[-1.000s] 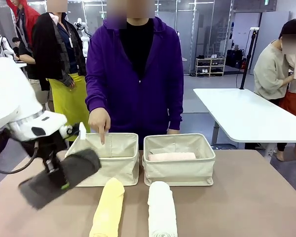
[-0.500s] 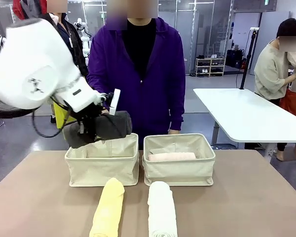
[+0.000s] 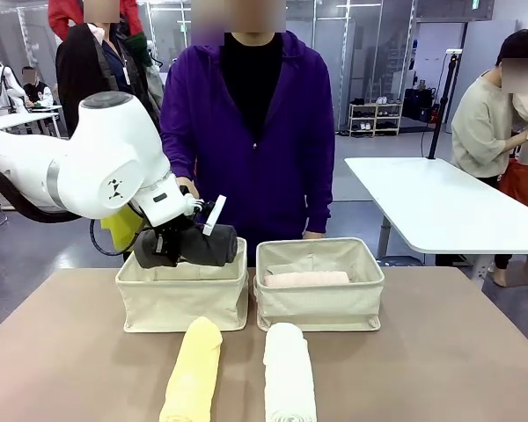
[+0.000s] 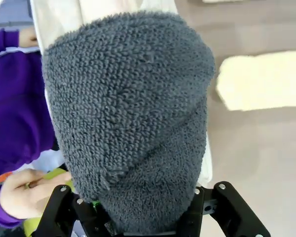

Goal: Divide the towels into two baskets.
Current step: Pick up one hotel-folded towel from the bottom of the table and place it in the Fabric basket indicated by the person.

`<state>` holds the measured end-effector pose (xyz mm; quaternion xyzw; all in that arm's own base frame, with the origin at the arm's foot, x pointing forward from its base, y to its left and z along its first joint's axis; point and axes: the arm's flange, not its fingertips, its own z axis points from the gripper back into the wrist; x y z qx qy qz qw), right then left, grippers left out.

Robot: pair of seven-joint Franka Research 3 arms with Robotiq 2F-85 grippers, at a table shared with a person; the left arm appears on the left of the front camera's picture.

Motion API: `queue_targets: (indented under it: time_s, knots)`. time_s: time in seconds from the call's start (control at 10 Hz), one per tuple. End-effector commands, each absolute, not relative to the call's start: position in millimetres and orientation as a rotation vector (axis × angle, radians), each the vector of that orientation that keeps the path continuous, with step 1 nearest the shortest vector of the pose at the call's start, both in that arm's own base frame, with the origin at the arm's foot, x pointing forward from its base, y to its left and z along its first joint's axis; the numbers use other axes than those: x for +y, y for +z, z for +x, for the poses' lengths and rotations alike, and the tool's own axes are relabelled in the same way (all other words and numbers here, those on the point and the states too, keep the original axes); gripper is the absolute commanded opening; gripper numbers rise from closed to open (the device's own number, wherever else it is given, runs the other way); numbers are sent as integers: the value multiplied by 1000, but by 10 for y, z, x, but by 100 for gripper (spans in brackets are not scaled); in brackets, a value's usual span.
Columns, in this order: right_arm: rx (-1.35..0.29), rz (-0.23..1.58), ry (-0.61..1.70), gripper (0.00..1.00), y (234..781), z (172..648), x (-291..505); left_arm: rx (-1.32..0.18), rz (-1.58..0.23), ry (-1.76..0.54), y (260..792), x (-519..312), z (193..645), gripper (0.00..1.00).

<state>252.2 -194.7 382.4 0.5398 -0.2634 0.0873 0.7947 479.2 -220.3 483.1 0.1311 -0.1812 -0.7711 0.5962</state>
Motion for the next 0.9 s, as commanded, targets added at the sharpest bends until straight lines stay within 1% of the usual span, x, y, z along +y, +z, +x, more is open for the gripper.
queue_targets:
  time_s: [0.0, 0.1, 0.2, 0.5, 0.6, 0.7, 0.8]
  knots:
    - [-568, 1167, 190, 100, 3855, 2492, -1946, -451, 341, -1784, 4866, -2203, 4914, 21]
    - [-568, 1167, 190, 100, 3855, 2492, -1946, -482, 349, -1766, 4911, -2201, 4869, 21]
    - [-568, 1167, 190, 100, 3855, 2492, -1946, -418, 314, -1783, 4785, -2162, 4881, 21]
    - [-568, 1167, 190, 100, 3855, 2492, -1946, -424, 319, -1781, 4770, -2175, 4897, 21]
    - [-568, 1167, 190, 100, 3855, 2492, -1946, -421, 364, -1788, 4793, -2150, 5025, 21]
    - [-568, 1167, 190, 100, 3855, 2492, -1946, -408, 378, -1851, 4792, -2173, 5184, 21]
    - [-568, 1167, 190, 100, 3855, 2492, -1946, -393, 413, -1867, 4718, -2187, 5374, 21]
